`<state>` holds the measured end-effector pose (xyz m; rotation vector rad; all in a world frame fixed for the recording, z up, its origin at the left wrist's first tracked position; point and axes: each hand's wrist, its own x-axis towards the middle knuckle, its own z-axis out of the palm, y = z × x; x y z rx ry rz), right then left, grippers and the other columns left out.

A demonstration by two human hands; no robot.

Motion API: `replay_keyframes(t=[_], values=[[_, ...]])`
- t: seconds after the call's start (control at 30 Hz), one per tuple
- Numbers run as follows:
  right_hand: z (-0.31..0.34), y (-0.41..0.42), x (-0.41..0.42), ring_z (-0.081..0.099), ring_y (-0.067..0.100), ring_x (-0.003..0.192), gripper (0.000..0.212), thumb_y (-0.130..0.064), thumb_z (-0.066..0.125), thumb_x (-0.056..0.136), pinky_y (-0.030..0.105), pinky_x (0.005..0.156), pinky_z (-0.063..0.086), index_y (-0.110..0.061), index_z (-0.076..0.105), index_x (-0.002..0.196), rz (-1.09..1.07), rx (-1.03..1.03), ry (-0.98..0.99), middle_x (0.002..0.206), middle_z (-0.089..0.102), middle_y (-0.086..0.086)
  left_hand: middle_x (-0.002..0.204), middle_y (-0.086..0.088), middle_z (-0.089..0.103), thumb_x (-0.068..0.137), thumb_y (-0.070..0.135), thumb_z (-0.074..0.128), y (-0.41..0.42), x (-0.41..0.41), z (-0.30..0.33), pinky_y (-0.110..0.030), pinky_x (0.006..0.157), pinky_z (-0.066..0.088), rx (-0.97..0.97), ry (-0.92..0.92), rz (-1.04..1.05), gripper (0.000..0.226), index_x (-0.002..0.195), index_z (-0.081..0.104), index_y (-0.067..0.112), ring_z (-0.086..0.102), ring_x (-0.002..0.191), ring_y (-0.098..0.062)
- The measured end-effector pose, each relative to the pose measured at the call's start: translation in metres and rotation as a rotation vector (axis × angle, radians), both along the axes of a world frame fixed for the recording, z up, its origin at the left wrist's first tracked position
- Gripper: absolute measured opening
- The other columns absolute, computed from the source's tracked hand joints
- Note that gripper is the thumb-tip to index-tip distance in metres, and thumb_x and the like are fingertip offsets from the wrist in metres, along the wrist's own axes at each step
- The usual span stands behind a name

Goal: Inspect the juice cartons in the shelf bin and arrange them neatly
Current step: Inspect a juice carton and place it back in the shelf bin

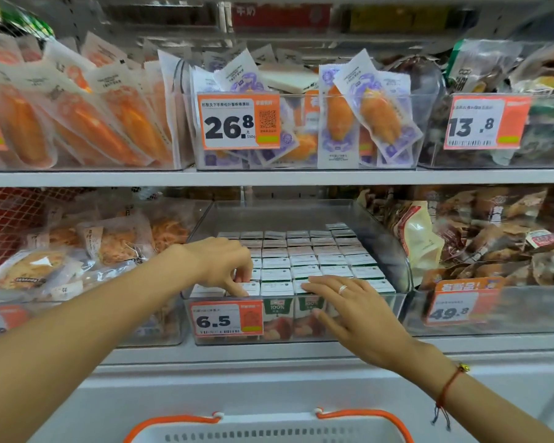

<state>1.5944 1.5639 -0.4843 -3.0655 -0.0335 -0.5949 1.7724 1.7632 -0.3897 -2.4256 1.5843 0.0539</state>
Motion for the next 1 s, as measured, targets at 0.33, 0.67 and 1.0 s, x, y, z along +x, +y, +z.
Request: replay_keyframes(t=[0.33, 0.67, 1.0], values=[[0.001, 0.004, -0.001, 0.035, 0.005, 0.136, 0.043, -0.044, 0.043, 0.1, 0.027, 0.111, 0.025, -0.037, 0.04, 0.143, -0.005, 0.019, -0.028, 0.147, 0.041, -0.02, 0.1, 0.014, 0.051, 0.087, 0.053, 0.061, 0.018, 0.017, -0.02, -0.03, 0.082, 0.044, -0.359, 0.18, 0.094, 0.036, 0.11, 0.056, 0.026, 0.049, 0.094, -0.01], [0.026, 0.021, 0.001, 0.041, 0.014, 0.133, 0.046, -0.036, 0.058, 0.094, 0.031, 0.111, 0.03, -0.027, 0.049, 0.138, -0.032, 0.155, 0.065, 0.145, 0.048, -0.007, 0.1, 0.011, 0.061, 0.091, 0.034, 0.059, 0.052, -0.064, -0.02, -0.011, 0.069, 0.048, -1.487, 0.51, 0.215, 0.011, 0.099, 0.055, 0.028, 0.06, 0.09, 0.006], [0.041, 0.126, -0.071, 0.069, 0.012, 0.096, 0.043, -0.051, 0.04, 0.093, 0.019, 0.078, 0.055, -0.023, 0.071, 0.107, 0.128, 1.358, 0.251, 0.101, 0.075, -0.005, 0.091, 0.006, 0.076, 0.062, 0.059, 0.064, 0.094, -0.168, -0.053, -0.028, 0.079, 0.058, -1.401, 1.17, 0.669, 0.051, 0.1, 0.071, 0.026, 0.072, 0.084, -0.006]])
